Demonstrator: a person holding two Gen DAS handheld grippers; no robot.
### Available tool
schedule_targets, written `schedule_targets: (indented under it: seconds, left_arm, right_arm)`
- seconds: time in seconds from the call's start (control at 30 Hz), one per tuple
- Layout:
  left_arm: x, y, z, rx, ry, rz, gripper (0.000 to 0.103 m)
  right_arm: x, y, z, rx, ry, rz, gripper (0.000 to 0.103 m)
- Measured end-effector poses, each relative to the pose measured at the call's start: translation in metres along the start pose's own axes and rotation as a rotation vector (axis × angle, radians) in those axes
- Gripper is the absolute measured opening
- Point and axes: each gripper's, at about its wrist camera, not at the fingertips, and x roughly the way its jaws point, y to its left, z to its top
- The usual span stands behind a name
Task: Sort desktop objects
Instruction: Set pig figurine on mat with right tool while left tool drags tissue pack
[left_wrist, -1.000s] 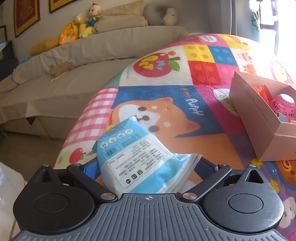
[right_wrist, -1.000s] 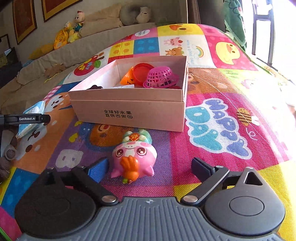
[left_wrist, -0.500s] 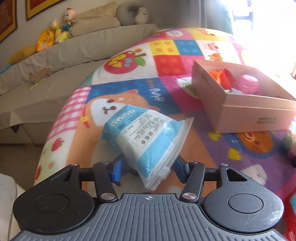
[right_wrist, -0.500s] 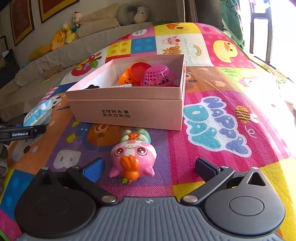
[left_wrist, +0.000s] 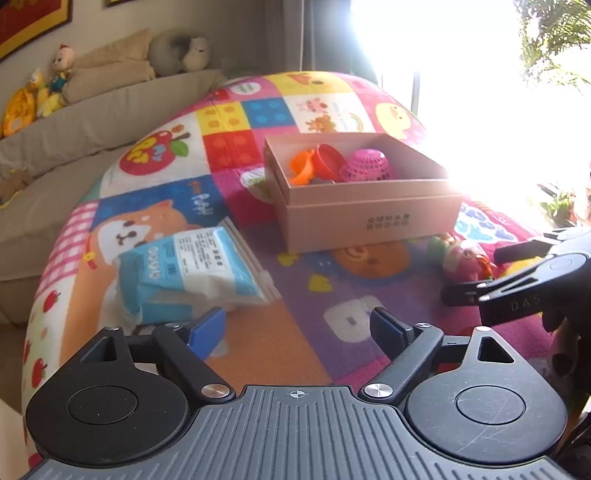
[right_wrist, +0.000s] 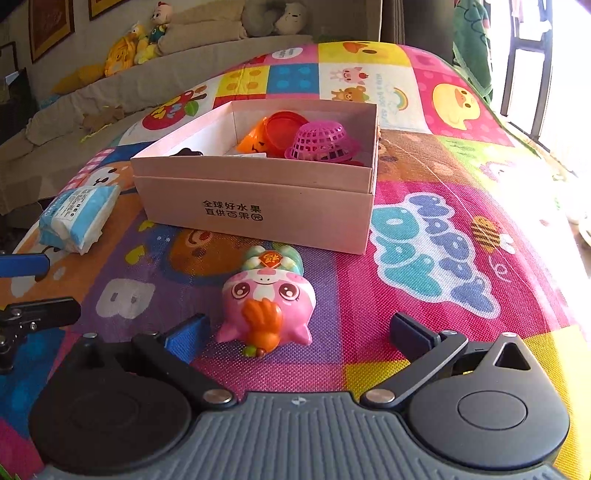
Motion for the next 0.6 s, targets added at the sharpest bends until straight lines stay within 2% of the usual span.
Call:
schedule_targets:
  seconds: [0.07, 0.17, 0.27, 0.33, 0.43, 0.53, 0.6]
  left_arm:
    - [0.003, 0.01, 0.007, -0.008, -0.022, 0.068, 0.098]
    - [0.014, 0.029, 0.015, -0.059, -0.002, 0.152, 0.098]
    - [0.022, 0.049, 0.021, -0.103, 0.014, 0.184, 0.098]
    - [0.024, 0.055, 0.024, -0.095, 0.007, 0.199, 0.099]
    - [0.027, 0.062, 0.031, -0.052, -0.031, 0.193, 0.1]
    - [0.037, 0.074, 0.043, 0.002, -0.05, 0.114, 0.101]
    - [0.052, 0.087, 0.052, -0.004, -0.037, 0.063, 0.101]
  right_arm:
    - [0.0, 0.0, 0.0, 0.0, 0.001, 0.001, 0.103]
    - [0.0, -0.001, 0.0, 0.001, 0.0, 0.001, 0.103]
    - [0.0, -0.001, 0.0, 0.0, -0.003, -0.001, 0.103]
    - [0.001, -0.001, 0.0, 0.0, -0.003, -0.001, 0.103]
    - [0.001, -0.001, 0.0, -0.001, -0.003, -0.002, 0.103]
    - [0.001, -0.001, 0.0, -0.002, -0.003, -0.003, 0.103]
    - [0.001, -0.001, 0.0, -0.002, -0.003, -0.002, 0.103]
